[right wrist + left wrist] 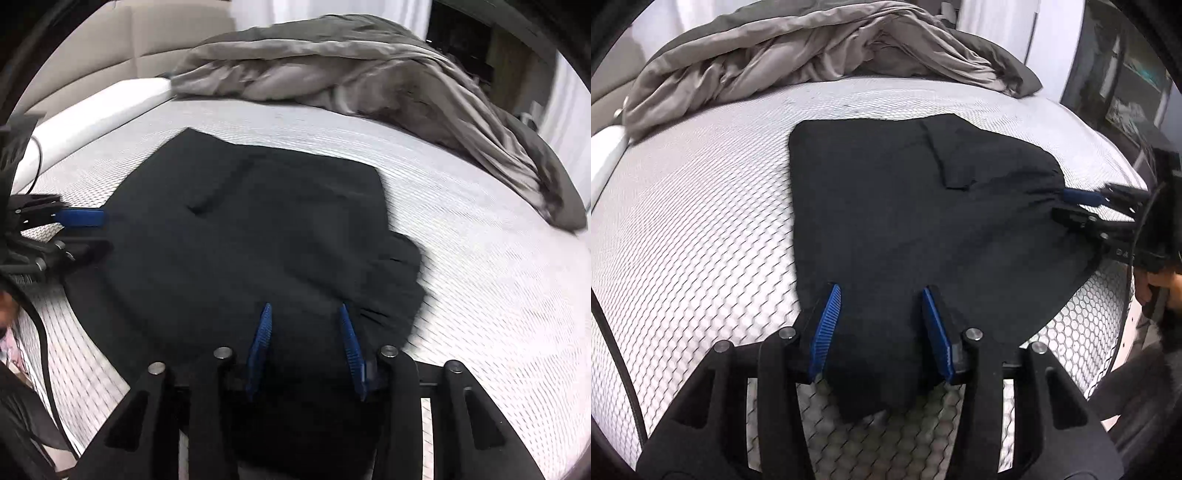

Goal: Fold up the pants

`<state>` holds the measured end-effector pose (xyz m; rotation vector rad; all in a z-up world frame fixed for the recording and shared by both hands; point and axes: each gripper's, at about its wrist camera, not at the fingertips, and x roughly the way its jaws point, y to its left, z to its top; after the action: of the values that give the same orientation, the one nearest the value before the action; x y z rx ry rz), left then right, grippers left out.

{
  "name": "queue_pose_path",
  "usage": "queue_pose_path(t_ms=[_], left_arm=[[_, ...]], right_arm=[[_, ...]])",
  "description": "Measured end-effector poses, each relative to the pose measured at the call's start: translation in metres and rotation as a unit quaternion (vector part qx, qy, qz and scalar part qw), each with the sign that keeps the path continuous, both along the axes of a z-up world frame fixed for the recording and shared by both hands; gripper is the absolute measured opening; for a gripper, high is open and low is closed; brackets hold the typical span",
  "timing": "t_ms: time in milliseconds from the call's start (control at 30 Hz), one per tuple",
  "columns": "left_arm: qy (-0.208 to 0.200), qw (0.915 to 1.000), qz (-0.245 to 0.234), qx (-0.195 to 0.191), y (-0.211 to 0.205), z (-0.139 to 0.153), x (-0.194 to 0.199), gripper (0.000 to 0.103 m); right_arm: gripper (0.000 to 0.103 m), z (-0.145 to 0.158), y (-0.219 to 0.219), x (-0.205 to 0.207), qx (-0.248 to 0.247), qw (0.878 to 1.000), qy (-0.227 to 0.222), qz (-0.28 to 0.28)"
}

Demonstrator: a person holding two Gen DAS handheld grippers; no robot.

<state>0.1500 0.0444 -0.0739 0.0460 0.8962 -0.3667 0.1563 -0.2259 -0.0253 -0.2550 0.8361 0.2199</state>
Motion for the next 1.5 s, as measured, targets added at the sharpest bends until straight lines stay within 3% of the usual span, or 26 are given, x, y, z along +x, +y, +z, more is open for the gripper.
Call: queue_pose_path(t_ms=[100,200,367,400,500,567,600,667,767,833,933,1033,1100,1233,1267,1367,1500], left_arm=[[-0.004,0.9998,0.019,-0.005,0.003,0.013,-0.002,0.043],[-0.029,0.9984,0.022,-0.042,-0.004,0.029,0.011,0.043],[0.006,0.9998,0.018,-0.004,-0.031,0.003,0.055,0.043],[0.0,1.0,0.006,-0.007,-0.029,-0.001,0.056,0.043],[0.008,0.9997,-0.009,-0.023,-0.014,0.0,0.055,0.043],[0.017,0.9995,0.0,-0.026,0.0,-0.001,0.052,0.043],[0.022,0.9993,0.002,-0.029,0.005,-0.003,0.048,0.043],[0.024,0.9995,0.012,-0.018,0.008,0.0,0.044,0.043],[0.004,0.9989,0.028,-0.036,0.013,0.019,0.041,0.043],[-0.013,0.998,0.036,-0.051,0.01,0.03,0.043,0.043],[-0.007,0.9973,0.044,-0.059,-0.002,0.032,0.059,0.043],[0.027,0.9983,0.045,-0.025,-0.022,0.012,0.08,0.043],[0.032,0.9987,0.039,-0.001,-0.025,-0.001,0.084,0.043],[0.035,0.9987,0.036,-0.008,-0.004,0.001,0.077,0.043],[0.039,0.9983,0.04,-0.018,0.004,0.0,0.075,0.043],[0.054,0.9958,0.057,-0.047,0.023,0.003,0.07,0.042],[0.031,0.9934,0.089,-0.066,0.025,0.023,0.075,0.041]], right_arm=[[0.045,0.01,0.0,-0.004,0.023,1.0,-0.015,0.002],[0.047,0.021,0.012,0.005,0.084,0.996,-0.004,0.015],[0.048,0.007,0.059,0.046,0.121,0.991,0.044,0.033],[0.05,-0.001,0.066,0.054,0.114,0.991,0.063,0.036],[0.051,-0.004,0.068,0.05,0.07,0.994,0.059,0.052],[0.051,-0.001,0.046,0.045,-0.009,0.999,0.035,0.0],[0.046,-0.001,0.034,0.041,-0.024,0.999,0.029,-0.01],[0.045,0.003,0.015,0.03,0.005,0.999,0.03,-0.011],[0.048,0.016,0.017,0.022,0.021,1.0,0.012,-0.001],[0.048,0.023,0.021,0.025,0.06,0.998,0.008,0.002],[0.048,0.021,0.041,0.047,0.084,0.996,0.019,-0.006],[0.048,0.006,0.06,0.064,0.083,0.995,0.051,-0.022],[0.048,-0.005,0.073,0.07,0.049,0.997,0.057,-0.021],[0.048,-0.005,0.048,0.066,0.003,0.998,0.054,-0.031],[0.042,-0.004,0.034,0.064,-0.002,0.997,0.055,-0.044],[0.036,0.003,0.01,0.057,0.055,0.995,0.068,-0.044],[0.042,0.016,0.024,0.054,0.057,0.997,0.046,-0.036]])
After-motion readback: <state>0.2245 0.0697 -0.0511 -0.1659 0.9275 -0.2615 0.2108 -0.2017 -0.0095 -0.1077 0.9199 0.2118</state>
